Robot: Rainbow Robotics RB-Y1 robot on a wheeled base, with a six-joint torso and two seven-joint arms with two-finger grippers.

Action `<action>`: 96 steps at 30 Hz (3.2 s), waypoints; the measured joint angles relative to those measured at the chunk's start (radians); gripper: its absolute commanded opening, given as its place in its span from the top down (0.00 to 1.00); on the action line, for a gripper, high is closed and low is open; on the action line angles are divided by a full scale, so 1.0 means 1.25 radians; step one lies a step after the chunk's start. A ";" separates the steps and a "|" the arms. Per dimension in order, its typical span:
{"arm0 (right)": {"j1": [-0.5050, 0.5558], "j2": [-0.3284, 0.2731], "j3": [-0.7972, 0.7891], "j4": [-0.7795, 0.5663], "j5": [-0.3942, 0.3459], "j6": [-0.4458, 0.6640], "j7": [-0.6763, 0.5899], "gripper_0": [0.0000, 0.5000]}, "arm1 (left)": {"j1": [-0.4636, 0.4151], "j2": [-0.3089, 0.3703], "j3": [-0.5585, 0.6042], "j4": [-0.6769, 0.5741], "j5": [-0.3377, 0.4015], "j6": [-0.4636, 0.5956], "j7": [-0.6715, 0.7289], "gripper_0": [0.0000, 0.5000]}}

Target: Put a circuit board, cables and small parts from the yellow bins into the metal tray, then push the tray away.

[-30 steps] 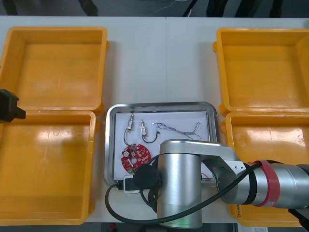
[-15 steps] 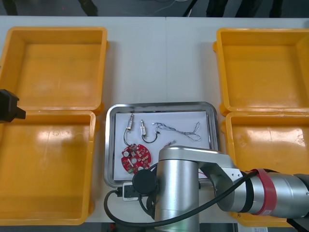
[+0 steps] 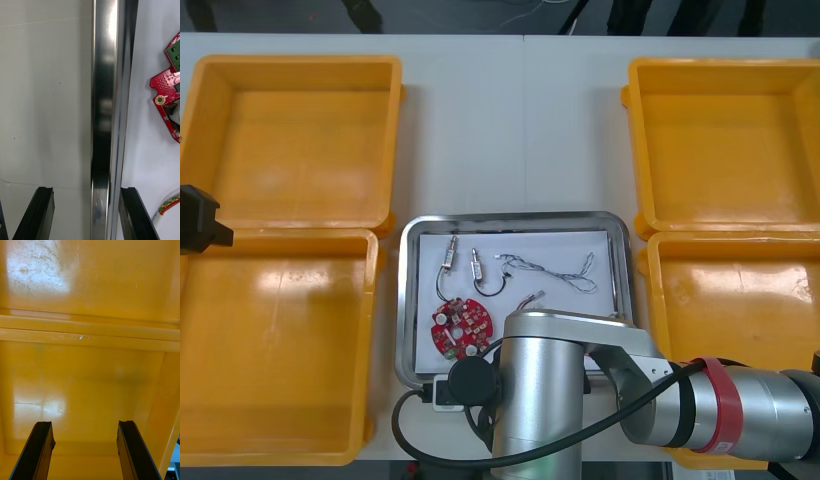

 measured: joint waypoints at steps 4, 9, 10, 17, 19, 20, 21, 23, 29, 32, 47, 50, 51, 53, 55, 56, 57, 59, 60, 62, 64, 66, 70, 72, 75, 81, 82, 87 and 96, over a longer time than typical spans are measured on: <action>0.000 0.000 0.000 0.000 0.011 0.000 0.000 0.00 | 0.000 0.000 0.000 0.000 0.000 0.000 0.000 0.00; 0.000 0.000 0.000 0.000 0.022 -0.001 0.000 0.00 | 0.000 0.000 0.000 0.000 0.000 0.000 0.000 0.00; 0.000 0.000 0.000 0.000 0.023 -0.003 0.000 0.00 | 0.000 0.000 0.000 0.000 0.000 0.000 0.000 0.00; 0.001 0.000 0.000 0.001 0.025 -0.020 0.000 0.00 | 0.000 0.000 0.000 0.000 0.000 0.000 0.000 0.00; 0.001 0.000 0.000 0.001 0.025 -0.022 0.000 0.00 | 0.000 0.000 0.000 0.000 0.000 0.000 0.000 0.00; 0.002 0.000 0.000 0.001 0.025 -0.022 0.000 0.00 | 0.000 0.000 0.000 0.000 0.000 0.000 0.000 0.00; 0.002 0.000 0.000 0.001 0.025 -0.022 0.000 0.00 | 0.000 0.000 0.000 0.000 0.000 0.000 0.000 0.00; 0.003 0.000 0.000 0.001 0.025 -0.023 0.000 0.00 | 0.000 0.000 0.000 0.000 0.000 0.000 0.000 0.00; 0.004 0.000 0.005 0.001 0.031 -0.023 0.000 0.00 | 0.000 0.000 0.000 0.000 0.000 0.000 0.000 0.00; 0.004 0.000 0.005 0.001 0.033 -0.024 0.000 0.00 | 0.000 0.000 0.000 0.000 0.000 0.000 0.000 0.00; 0.005 0.000 0.010 0.017 0.048 -0.028 0.000 0.00 | 0.000 0.000 0.000 0.000 0.000 0.000 0.000 0.00; 0.005 0.000 0.010 0.018 0.051 -0.028 0.000 0.00 | 0.000 0.000 0.000 0.000 0.000 0.000 0.000 0.00; 0.005 0.000 0.010 0.018 0.051 -0.028 0.000 0.00 | 0.000 0.000 0.000 0.000 0.000 0.000 0.000 0.00; 0.005 0.000 0.010 0.018 0.052 -0.028 0.000 0.00 | 0.000 0.000 0.000 0.000 0.000 0.000 0.000 0.00; 0.005 0.000 0.010 0.018 0.052 -0.028 0.000 0.00 | 0.000 0.000 0.000 0.000 0.000 0.000 0.000 0.00; 0.005 0.000 0.010 0.018 0.053 -0.028 0.000 0.00 | 0.000 0.000 0.000 0.000 0.000 0.000 0.000 0.00; 0.005 0.000 0.010 0.018 0.053 -0.028 0.000 0.00 | 0.000 0.000 0.000 0.000 0.000 0.000 0.000 0.00; 0.005 0.000 0.010 0.018 0.054 -0.028 -0.001 0.00 | 0.000 0.000 0.000 0.000 0.000 0.000 0.000 0.00; 0.005 0.000 0.010 0.018 0.054 -0.028 -0.002 0.09 | 0.000 0.000 0.000 0.000 0.000 0.000 0.000 0.00; 0.005 0.000 0.010 0.018 0.054 -0.028 -0.005 0.38 | 0.000 0.000 0.000 0.000 0.000 0.000 0.000 0.00; 0.005 0.000 0.010 0.018 0.054 -0.028 -0.006 0.64 | 0.000 0.000 0.000 0.000 0.000 0.000 0.000 0.00; 0.005 0.000 0.010 0.018 0.055 -0.028 -0.006 0.77 | 0.000 0.000 0.000 0.000 0.000 0.000 0.000 0.00; 0.005 0.000 0.011 0.018 0.064 -0.029 -0.006 0.85 | 0.000 0.000 0.000 0.000 0.000 0.000 0.000 0.00; 0.005 0.000 0.011 0.018 0.066 -0.029 -0.006 0.87 | 0.000 0.000 0.000 0.000 0.000 0.000 0.000 0.00; 0.005 0.000 0.012 0.018 0.067 -0.029 -0.006 0.88 | 0.000 0.000 0.000 0.000 0.000 0.000 0.000 0.00; 0.005 0.000 0.013 0.018 0.069 -0.029 -0.006 0.91 | 0.000 0.000 0.000 0.000 0.000 0.000 0.000 0.00; 0.005 0.000 0.013 0.018 0.070 -0.030 -0.006 0.91 | 0.000 0.000 0.000 0.000 0.000 0.000 0.000 0.00; 0.001 -0.001 0.013 0.018 0.071 -0.035 -0.006 0.93 | 0.000 0.000 0.000 0.000 0.000 0.000 0.000 0.00; -0.040 -0.013 0.014 0.018 0.071 -0.054 -0.006 0.96 | 0.000 0.000 0.000 0.000 0.000 0.000 0.000 0.00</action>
